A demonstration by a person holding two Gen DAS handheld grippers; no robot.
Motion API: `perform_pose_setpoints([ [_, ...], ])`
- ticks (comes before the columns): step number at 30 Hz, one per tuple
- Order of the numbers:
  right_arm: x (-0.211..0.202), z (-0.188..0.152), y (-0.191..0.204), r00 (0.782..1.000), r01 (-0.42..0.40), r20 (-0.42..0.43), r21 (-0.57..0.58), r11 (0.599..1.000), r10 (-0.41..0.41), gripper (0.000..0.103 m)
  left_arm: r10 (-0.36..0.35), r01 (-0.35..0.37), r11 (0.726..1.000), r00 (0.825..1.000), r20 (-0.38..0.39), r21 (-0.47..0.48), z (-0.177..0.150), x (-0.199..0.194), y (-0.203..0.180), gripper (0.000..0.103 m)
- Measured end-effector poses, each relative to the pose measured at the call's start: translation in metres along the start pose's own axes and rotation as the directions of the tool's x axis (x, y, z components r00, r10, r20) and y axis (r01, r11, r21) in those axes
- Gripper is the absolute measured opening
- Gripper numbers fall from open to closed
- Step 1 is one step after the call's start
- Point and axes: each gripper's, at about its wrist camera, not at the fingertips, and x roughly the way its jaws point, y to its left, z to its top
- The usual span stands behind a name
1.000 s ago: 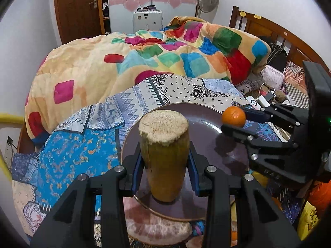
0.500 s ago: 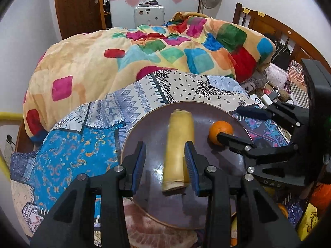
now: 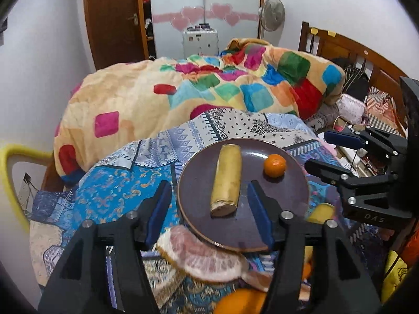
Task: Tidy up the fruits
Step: 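Lower the stick onto the brown plate with the left tool while the right tool sets the mandarin beside it, then grasp a large orange with the right tool while the left tool reaches the other large orange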
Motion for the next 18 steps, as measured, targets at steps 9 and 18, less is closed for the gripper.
perform_pose_setpoints([
  [9, -0.056, -0.014, 0.018, 0.997, -0.009, 0.075, 0.001, 1.0, 0.009, 0.062, 0.036, -0.036, 0.999, 0.998, 0.048, -0.004, -0.031, -0.054, -0.01, 0.084],
  [18, -0.08, -0.05, 0.042, 0.995, 0.006, 0.096, -0.027, 1.0, -0.004, 0.069, 0.033, -0.033, 0.999, 0.999, 0.015, -0.023, -0.066, -0.07, -0.017, 0.09],
])
